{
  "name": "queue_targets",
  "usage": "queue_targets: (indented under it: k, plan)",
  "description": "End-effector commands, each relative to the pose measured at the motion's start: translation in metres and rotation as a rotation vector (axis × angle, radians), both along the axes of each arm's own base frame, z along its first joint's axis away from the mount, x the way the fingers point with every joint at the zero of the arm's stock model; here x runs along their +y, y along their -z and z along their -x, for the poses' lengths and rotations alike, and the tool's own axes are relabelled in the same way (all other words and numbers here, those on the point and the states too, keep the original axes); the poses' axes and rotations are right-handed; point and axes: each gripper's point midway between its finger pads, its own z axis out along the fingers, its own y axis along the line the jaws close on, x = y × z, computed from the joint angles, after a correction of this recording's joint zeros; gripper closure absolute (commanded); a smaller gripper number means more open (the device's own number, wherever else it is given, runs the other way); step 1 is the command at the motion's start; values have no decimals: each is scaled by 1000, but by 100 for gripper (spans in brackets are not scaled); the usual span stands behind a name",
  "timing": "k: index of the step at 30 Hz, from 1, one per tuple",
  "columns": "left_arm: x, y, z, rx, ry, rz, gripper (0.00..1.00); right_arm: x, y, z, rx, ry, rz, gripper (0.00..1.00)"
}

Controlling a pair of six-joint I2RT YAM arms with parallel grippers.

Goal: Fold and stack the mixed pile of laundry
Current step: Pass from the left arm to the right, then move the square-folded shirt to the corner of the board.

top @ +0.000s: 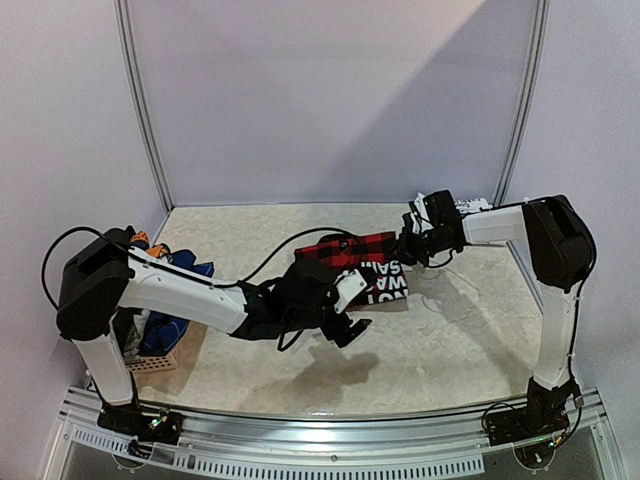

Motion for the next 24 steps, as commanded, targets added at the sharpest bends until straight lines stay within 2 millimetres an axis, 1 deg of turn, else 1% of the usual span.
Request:
queue_targets:
  k: [1, 5, 8, 14, 24]
  plan:
    - [23, 5, -8, 25, -84, -10, 0, -30, 1, -15, -27, 11, 177, 100]
    - [32, 4, -11, 17, -124, -10, 1, -39, -9, -29, -64, 11, 244, 100]
    - [36, 4, -11, 15, -140, -3, 0, -45, -24, -41, -102, 15, 284, 100]
    - [44, 8, -11, 18, -169, -2, 0, -58, -41, -61, -143, 19, 374, 100]
    - [55, 15, -11, 27, -211, -2, 1, -103, -66, -94, -211, 67, 537, 100]
